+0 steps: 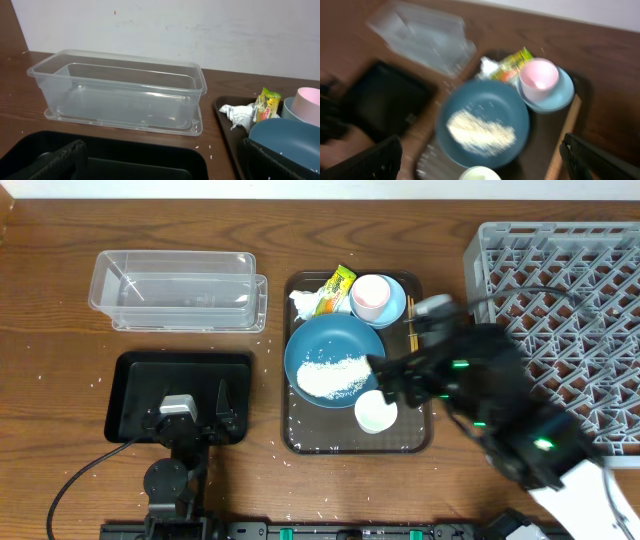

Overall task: Sort waste into correct bins and load items into the dishwasher rack
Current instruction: 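Reach the right gripper to the white cup and grasp it, then lift the white cup and carry it to the grey rack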

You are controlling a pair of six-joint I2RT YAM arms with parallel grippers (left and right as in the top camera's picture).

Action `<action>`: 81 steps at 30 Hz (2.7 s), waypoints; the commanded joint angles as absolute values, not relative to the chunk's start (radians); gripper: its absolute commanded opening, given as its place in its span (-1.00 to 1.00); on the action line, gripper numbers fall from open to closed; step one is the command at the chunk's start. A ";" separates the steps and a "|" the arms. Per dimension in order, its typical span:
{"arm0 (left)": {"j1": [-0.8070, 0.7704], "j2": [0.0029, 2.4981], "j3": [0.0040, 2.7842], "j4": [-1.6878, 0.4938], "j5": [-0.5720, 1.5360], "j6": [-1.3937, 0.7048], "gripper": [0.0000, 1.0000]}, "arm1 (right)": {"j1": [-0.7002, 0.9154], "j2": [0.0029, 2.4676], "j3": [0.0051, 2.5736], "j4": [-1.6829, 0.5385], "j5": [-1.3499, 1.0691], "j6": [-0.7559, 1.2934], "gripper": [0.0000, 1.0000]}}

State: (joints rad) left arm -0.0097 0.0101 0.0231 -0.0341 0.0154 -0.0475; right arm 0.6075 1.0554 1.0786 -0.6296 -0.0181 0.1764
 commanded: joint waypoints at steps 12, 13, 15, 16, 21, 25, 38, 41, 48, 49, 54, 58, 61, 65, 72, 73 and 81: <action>-0.010 0.005 0.004 -0.071 -0.012 -0.035 0.96 | 0.746 1.197 1.102 -0.586 -0.131 0.208 0.99; -0.010 0.005 0.004 -0.071 -0.012 -0.035 0.95 | 0.746 1.212 1.102 -0.609 -0.131 0.226 0.97; -0.010 0.005 0.004 -0.071 -0.012 -0.035 0.96 | 0.746 1.242 1.102 -0.657 -0.131 0.248 0.89; -0.010 0.005 0.004 -0.070 -0.012 -0.035 0.96 | 0.746 1.261 1.102 -0.686 -0.130 0.265 0.84; -0.010 0.005 0.004 -0.071 -0.012 -0.035 0.96 | 0.746 1.359 1.102 -0.832 -0.094 0.429 0.57; -0.010 0.005 0.004 -0.071 -0.012 -0.035 0.96 | 0.754 1.420 1.102 -0.892 -0.156 0.433 0.51; -0.010 0.005 0.004 -0.070 -0.012 -0.035 0.96 | 0.802 1.528 1.102 -0.920 -0.015 0.502 0.45; -0.010 0.005 0.004 -0.071 -0.012 -0.035 0.96 | 0.815 1.578 1.102 -0.920 -0.014 0.501 0.22; -0.010 0.005 0.004 -0.071 -0.012 -0.035 0.96 | 0.871 1.620 1.102 -0.907 0.080 0.501 0.12; -0.010 0.005 0.004 -0.070 -0.012 -0.035 0.96 | 0.878 1.620 1.102 -0.907 0.089 0.500 0.10; -0.010 0.005 0.004 -0.071 -0.012 -0.035 0.96 | 0.888 1.622 1.102 -0.905 0.137 0.500 -0.42; -0.010 0.005 0.004 -0.070 -0.012 -0.035 0.96 | 0.888 1.622 1.102 -0.902 0.157 0.500 -0.57; -0.010 0.005 0.004 -0.070 -0.012 -0.035 0.96 | 0.888 1.622 1.102 -0.891 0.149 0.501 -0.65; -0.010 0.005 0.004 -0.071 -0.012 -0.035 0.96 | 0.888 1.621 1.103 -0.874 0.139 0.501 -0.97; -0.010 0.005 0.004 -0.071 -0.012 -0.035 0.96 | 0.875 1.621 1.215 -0.956 0.145 0.475 -0.98; -0.010 0.005 0.004 -0.071 -0.012 -0.035 0.96 | 0.865 1.620 1.252 -0.997 0.168 0.470 -0.98; -0.010 0.005 0.004 -0.070 -0.012 -0.035 0.96 | 0.591 1.565 1.673 -1.298 0.229 0.369 -0.98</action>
